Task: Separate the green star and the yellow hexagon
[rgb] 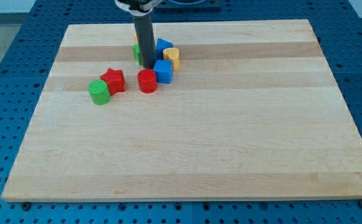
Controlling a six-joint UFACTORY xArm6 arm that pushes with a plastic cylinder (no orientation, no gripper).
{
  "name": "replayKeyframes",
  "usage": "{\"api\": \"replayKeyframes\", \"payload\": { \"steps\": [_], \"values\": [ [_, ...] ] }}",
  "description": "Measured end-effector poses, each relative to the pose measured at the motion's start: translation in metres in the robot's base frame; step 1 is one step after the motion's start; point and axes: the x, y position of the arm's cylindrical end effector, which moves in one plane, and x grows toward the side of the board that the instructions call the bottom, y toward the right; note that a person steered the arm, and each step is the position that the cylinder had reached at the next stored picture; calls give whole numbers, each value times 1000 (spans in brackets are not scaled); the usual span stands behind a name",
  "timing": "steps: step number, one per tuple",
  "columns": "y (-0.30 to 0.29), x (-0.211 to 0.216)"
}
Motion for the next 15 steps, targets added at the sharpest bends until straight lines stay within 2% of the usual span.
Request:
{"api": "replayKeyframes", "payload": {
  "steps": [3, 4, 5, 6, 8, 10, 13, 15],
  "values": [
    [-115, -15],
    [-112, 5],
    [-81, 26],
    [-33, 26],
    [-20, -6],
    [12, -15],
    [-6, -69],
    [-47, -65]
  ]
}}
